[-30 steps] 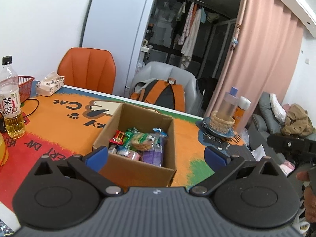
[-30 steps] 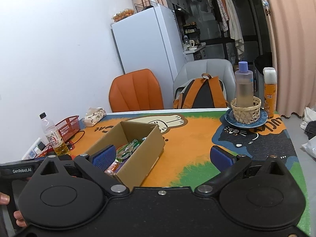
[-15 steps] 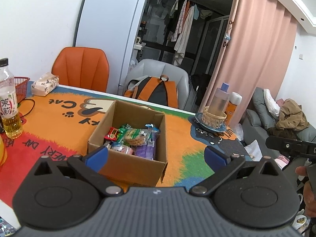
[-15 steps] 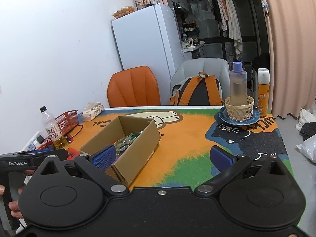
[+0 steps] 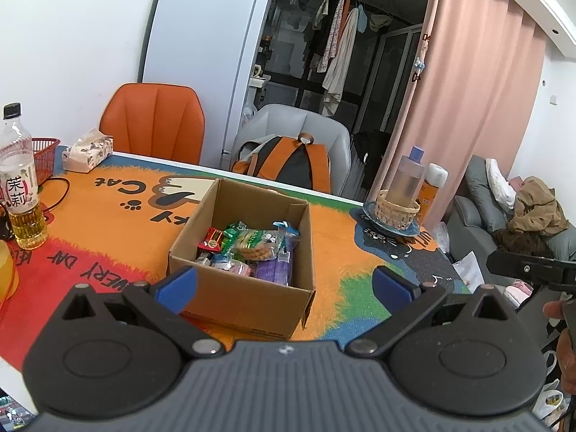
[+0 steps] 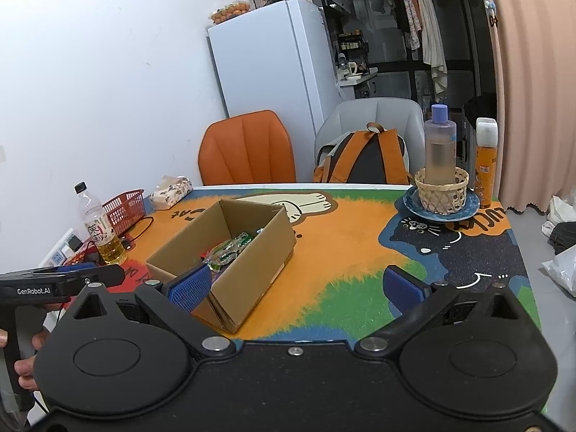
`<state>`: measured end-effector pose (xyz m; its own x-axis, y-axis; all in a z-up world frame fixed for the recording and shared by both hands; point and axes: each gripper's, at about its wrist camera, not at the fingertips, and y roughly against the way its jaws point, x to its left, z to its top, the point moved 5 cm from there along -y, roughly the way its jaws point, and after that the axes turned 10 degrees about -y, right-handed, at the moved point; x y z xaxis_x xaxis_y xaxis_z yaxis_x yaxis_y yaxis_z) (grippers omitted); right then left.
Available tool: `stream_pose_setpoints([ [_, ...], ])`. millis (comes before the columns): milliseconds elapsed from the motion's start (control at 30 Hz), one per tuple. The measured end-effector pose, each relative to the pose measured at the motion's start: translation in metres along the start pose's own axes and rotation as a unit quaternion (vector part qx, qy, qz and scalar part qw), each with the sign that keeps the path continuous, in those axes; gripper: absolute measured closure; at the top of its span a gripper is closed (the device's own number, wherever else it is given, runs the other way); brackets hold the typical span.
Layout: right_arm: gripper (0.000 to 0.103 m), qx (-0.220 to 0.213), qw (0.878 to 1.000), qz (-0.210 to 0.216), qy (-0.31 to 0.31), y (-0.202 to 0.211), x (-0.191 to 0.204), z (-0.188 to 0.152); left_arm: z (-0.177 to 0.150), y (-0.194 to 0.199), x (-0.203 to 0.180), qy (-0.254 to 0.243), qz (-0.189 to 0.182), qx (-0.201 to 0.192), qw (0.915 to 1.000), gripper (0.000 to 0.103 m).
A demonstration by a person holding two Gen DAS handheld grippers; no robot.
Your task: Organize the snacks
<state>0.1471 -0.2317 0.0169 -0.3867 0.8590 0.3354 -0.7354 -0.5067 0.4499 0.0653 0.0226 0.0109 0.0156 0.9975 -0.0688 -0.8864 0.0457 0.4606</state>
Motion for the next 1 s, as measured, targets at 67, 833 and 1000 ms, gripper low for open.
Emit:
stream_pose_setpoints([
  [67, 0.0, 0.001, 1.0, 0.0, -0.001, -0.0001, -0.0004, -0.0003, 0.0, 0.0, 0.0003, 0.0, 0.001, 0.0, 1.0, 0.0],
  [833, 0.0, 0.01, 1.0, -0.001, -0.001, -0.0043, -0.0006, -0.0029, -0.0011, 0.0001, 0.0024, -0.001, 0.004, 0.0, 1.0, 0.0],
  [1000, 0.0, 0.013, 1.0, 0.0, 0.002, -0.0057, 0.0002, -0.0041, -0.0021, 0.0001, 0.0025, -0.001, 0.008, 0.0, 1.0, 0.0],
])
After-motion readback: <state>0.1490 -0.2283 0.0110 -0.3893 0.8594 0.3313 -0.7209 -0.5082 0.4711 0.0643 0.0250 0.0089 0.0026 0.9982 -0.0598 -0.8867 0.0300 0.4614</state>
